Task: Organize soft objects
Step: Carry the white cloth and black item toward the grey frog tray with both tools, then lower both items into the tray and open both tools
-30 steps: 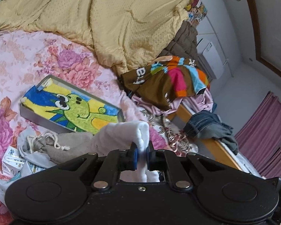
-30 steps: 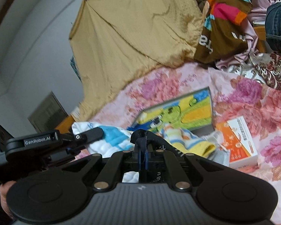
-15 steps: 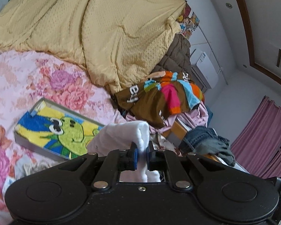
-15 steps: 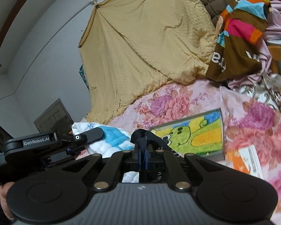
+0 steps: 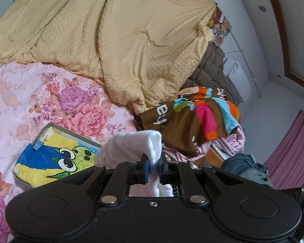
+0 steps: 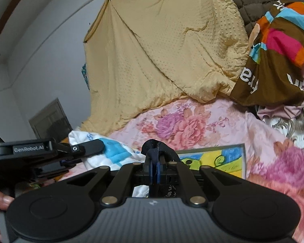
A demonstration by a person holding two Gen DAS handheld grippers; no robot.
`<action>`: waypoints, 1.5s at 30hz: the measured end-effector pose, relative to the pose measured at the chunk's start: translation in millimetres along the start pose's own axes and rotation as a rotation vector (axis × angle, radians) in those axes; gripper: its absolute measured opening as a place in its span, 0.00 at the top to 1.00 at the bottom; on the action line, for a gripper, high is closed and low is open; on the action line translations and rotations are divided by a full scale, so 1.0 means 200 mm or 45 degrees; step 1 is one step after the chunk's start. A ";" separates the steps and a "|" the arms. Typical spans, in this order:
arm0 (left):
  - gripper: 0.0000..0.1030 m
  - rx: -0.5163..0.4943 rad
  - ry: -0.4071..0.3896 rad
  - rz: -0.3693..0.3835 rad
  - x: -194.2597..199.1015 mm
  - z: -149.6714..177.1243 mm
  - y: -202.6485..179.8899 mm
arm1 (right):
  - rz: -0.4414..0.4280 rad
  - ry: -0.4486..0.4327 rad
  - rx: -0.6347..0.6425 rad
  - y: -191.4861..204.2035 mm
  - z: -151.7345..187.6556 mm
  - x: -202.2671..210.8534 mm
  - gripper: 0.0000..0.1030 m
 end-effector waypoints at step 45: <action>0.68 -0.003 0.433 -0.461 -0.74 0.42 0.49 | 0.267 0.486 -0.074 -0.46 0.30 -0.54 0.67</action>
Point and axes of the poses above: each gripper's, at about its wrist camera, not at the fingertips, and x roughly against the way its jaws point, y to its left, z to its underside, the point moved 5 cm from there along -x, roughly the way its jaws point
